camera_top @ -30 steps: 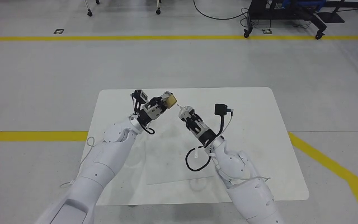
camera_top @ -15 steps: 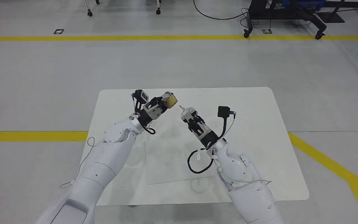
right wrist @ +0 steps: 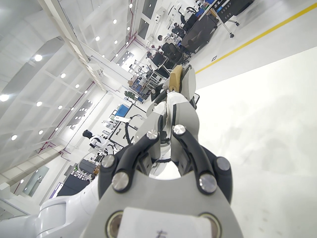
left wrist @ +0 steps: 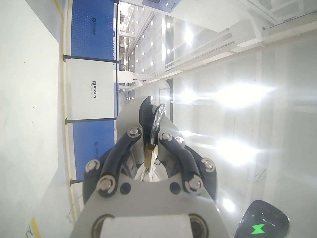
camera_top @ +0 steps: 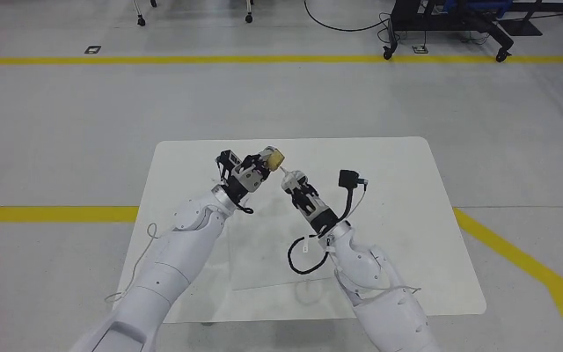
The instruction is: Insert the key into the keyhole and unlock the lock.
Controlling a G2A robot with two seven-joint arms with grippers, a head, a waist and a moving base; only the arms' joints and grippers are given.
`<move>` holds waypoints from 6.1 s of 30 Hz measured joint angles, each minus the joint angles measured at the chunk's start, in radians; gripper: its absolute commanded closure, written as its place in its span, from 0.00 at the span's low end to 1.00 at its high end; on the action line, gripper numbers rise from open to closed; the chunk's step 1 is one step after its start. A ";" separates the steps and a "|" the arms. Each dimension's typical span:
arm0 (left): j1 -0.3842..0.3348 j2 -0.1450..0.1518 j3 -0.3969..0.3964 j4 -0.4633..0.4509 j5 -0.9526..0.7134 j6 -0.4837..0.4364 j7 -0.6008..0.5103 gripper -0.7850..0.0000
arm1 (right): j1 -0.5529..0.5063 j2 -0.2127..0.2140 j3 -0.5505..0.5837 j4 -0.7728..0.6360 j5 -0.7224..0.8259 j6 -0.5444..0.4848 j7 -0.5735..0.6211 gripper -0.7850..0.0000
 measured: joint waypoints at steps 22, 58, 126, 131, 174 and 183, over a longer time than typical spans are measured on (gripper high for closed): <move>-0.014 -0.031 -0.026 0.046 0.024 -0.038 -0.011 1.00 | 0.006 -0.017 -0.008 0.004 0.011 0.009 -0.029 1.00; -0.050 -0.059 -0.047 0.105 0.228 -0.193 -0.014 1.00 | 0.035 -0.041 -0.017 0.035 -0.042 0.094 -0.032 1.00; -0.013 -0.067 -0.128 0.069 0.292 -0.150 -0.057 1.00 | -0.009 -0.060 0.033 -0.020 -0.021 0.133 0.007 0.00; -0.012 -0.067 -0.137 0.071 0.282 -0.160 -0.046 1.00 | -0.009 -0.060 0.034 -0.021 -0.016 0.134 0.010 0.00; 0.006 -0.116 -0.137 0.067 0.107 -0.289 -0.173 1.00 | -0.019 -0.057 0.180 -0.073 0.795 0.320 0.322 0.77; -0.003 -0.116 -0.143 0.067 0.138 -0.281 -0.177 1.00 | 0.000 -0.055 0.164 -0.072 0.781 0.333 0.308 1.00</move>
